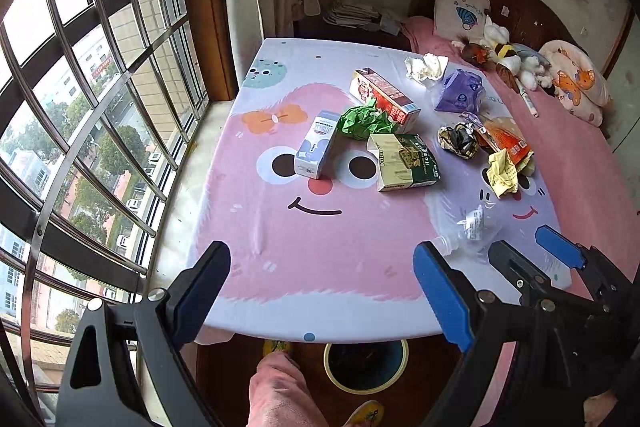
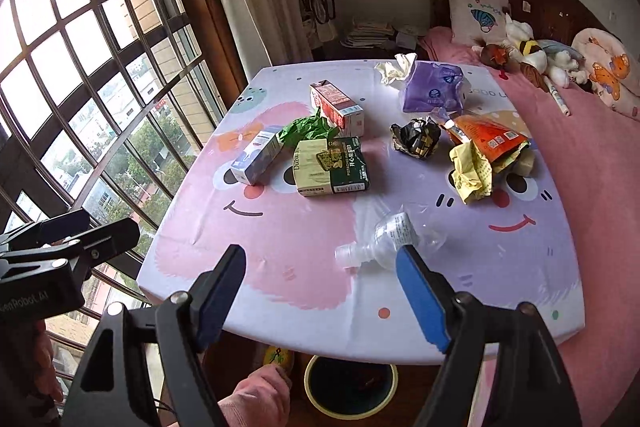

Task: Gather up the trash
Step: 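Grasp the white carton with the left tool while the right tool grasps the pistachio box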

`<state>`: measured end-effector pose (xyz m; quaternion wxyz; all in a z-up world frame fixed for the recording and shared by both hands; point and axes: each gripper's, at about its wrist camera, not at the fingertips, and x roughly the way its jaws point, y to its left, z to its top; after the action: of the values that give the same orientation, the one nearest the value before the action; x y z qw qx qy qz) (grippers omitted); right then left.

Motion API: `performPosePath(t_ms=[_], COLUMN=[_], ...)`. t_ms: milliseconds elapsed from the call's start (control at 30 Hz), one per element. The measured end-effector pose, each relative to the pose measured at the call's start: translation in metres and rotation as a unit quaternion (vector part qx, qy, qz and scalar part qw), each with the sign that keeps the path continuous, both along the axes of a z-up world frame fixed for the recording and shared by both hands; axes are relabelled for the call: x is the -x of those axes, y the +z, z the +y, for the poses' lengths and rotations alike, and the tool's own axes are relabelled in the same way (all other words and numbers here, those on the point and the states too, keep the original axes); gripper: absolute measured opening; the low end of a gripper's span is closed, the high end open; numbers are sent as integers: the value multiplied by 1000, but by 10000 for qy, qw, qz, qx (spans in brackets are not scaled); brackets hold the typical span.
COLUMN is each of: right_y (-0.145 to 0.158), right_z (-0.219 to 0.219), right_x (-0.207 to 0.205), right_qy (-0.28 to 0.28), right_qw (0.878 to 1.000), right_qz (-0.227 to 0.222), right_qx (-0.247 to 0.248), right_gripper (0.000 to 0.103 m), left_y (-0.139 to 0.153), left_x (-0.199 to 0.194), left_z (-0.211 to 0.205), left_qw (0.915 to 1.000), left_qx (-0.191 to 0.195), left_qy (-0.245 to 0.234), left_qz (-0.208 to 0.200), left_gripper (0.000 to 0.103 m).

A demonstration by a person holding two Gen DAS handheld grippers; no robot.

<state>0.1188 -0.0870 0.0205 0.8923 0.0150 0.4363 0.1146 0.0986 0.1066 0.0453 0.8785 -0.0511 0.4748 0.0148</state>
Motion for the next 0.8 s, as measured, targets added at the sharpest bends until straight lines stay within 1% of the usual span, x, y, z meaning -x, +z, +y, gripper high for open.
performPosePath(t_ms=[133,267,400,500,600,733,800], right_y=[-16,-43,-69,-85,-99,-109,-111], right_z=[27,59,88,102,111,111,106], right_x=[-49,-97,-133,-150,-161,-169,-172], right_qy=[-318,-479,-564,-600,-743,-972,-1102], right_qw=[9990,9963,9901,9836,9733,9622,9610], right_qz=[129,337,442,473,486,567,638], right_qx=[272,634,1208,1632,2118,2480,2455], right_gripper=[78,78,78,78,78,78,66], left_y=[-19,-42,-71,-90,-105,-124,-132], left_x=[-65,-123,-171,-197,-214,-232,-239], left_z=[24,44,54,52,45,34,28], left_qw=[9993,9971,9928,9882,9837,9772,9743], left_qx=[-162,-293,-187,-160,-102,-50,-51], left_qy=[-264,-565,-863,-1140,-1378,-1632,-1732], left_qz=[217,412,815,1013,1152,1357,1436], left_gripper=[92,92,92,92,92,92,92])
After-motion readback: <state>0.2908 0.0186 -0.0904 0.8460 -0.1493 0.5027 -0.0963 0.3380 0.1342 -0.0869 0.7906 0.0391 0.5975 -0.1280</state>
